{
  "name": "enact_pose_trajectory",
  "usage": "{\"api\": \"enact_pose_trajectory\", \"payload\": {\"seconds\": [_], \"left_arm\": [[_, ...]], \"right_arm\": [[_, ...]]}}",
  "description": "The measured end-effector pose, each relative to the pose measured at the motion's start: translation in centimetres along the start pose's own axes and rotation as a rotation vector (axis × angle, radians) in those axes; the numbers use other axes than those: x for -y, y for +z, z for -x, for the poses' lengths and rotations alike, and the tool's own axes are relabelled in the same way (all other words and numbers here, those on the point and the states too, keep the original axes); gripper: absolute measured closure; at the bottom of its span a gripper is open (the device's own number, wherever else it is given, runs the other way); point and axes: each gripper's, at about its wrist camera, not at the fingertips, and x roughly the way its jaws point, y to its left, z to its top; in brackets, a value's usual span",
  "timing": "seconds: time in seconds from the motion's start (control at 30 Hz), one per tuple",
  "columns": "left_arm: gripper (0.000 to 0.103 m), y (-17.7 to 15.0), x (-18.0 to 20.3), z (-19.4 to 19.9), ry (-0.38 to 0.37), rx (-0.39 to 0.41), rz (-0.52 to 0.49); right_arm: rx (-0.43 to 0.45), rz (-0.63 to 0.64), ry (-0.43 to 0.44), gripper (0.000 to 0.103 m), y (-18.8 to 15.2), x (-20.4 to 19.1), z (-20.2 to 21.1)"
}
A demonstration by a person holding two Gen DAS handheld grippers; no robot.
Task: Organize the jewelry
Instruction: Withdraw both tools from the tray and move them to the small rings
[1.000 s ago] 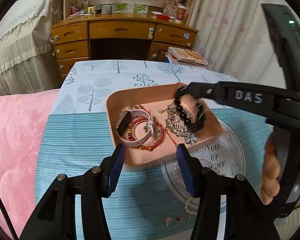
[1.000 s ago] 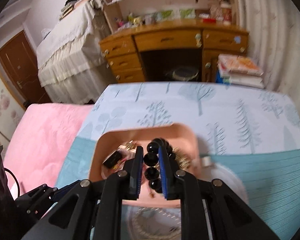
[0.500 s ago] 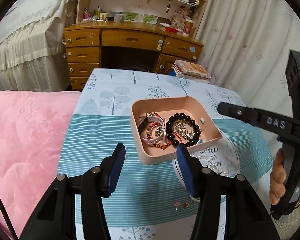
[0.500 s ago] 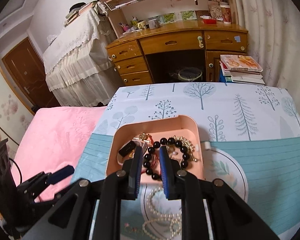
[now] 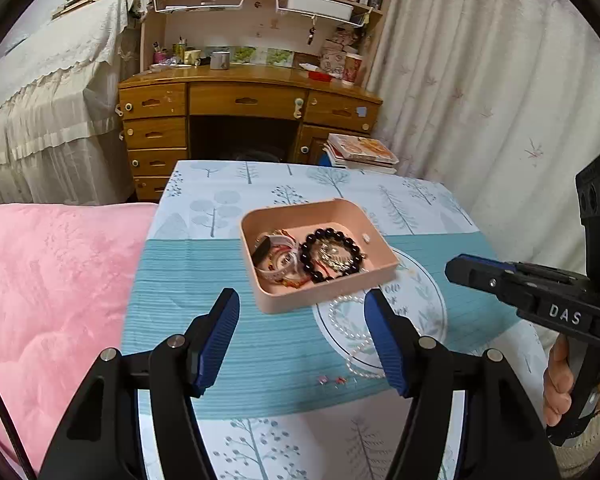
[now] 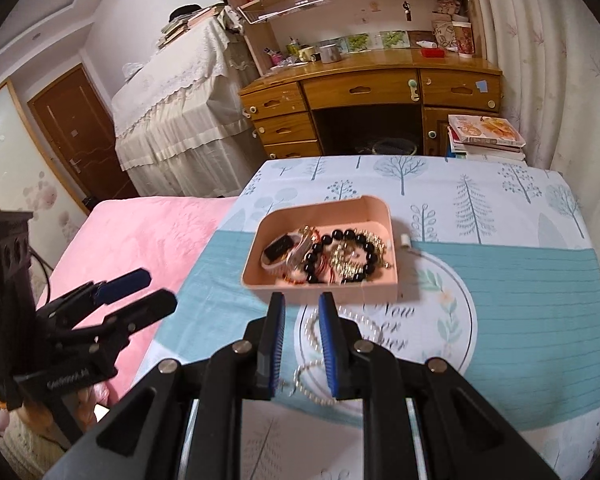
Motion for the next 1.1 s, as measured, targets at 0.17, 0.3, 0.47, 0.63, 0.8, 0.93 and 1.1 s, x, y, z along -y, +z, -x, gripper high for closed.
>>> {"api": "enact_pose_trajectory", "payload": {"seconds": [0.17,0.3,0.47,0.63,0.8,0.93,1.1], "left_arm": [[0.04,-1.3,0.8,-0.2,-0.03,-0.028,0.011],[0.04,-2.8,1.0,-1.4,-0.026,-0.051,0.024],[0.04,-4.8,0.8,-3.7,-0.011,-0.096,0.073],[0.04,-6.3,-0.2,-5.1,0.017,-0.112,0.128],[0.04,-8.0,-1.0,-6.1,0.046,-0.141,0.161],[0.04,-9.3,-1.9,-6.7,0.049,-0.172,0.199],[0.04,-10.1,-2.4,-6.8,0.056,-0.179,0.213]], "right_arm": [[-0.005,0.029,0.006,0.086,-2.0,0.0,0.7],[-0.019,0.048,0.011,0.086,-3.7,0.4,0.2],[-0.075,0.087,0.041,0.086,-5.9,0.8,-1.8],[-0.17,0.188,0.063,0.086,-8.5,0.0,-4.9],[-0.246,0.245,0.072,0.086,-9.9,-0.7,-7.7],[-0.253,0.275,0.075,0.085,-9.9,-1.3,-9.0],[-0.242,0.327,0.082,0.076,-9.3,-2.0,-9.8]]}}
